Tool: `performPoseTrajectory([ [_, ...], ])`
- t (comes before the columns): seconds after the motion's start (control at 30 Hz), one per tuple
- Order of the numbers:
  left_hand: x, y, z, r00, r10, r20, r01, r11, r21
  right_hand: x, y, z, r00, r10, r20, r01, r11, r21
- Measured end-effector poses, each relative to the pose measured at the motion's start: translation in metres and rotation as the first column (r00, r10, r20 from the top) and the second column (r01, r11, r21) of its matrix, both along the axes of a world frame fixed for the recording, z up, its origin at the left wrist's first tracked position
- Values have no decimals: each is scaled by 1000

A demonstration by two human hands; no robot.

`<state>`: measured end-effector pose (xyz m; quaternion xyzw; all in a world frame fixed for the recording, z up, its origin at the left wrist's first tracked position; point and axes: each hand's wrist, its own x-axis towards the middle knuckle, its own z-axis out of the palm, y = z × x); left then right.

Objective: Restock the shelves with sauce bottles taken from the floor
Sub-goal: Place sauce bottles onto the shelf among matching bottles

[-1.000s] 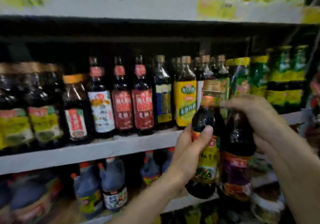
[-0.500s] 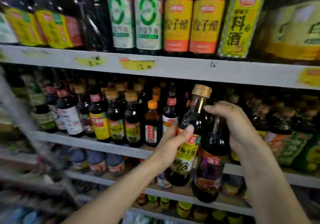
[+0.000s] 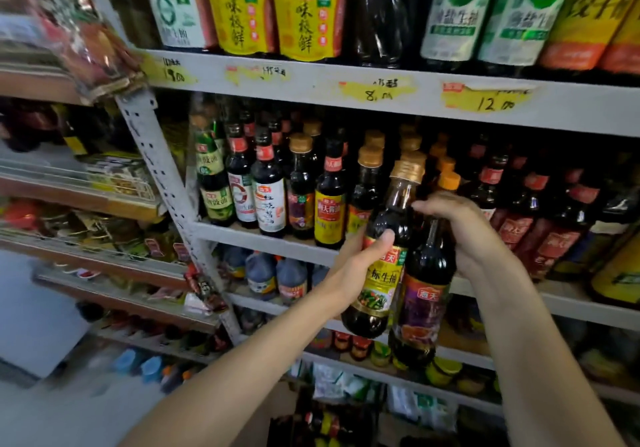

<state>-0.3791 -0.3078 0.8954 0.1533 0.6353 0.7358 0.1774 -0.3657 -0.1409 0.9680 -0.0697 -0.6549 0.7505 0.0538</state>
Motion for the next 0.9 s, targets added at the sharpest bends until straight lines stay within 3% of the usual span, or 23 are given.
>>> performPoseTrajectory([
  [0.27, -17, -72, -6, 987, 43, 154, -50, 998, 46, -23, -71, -6, 998, 56, 31, -58, 995, 76],
  [0.6, -24, -121, -6, 950, -49, 308, -11, 982, 189, -25, -108, -10, 998, 63, 0, -63, 995, 72],
  [0.9, -20, -133, -5, 957, -55, 285, 4, 984, 176, -27, -116, -17, 999, 27, 27, -29, 998, 49],
])
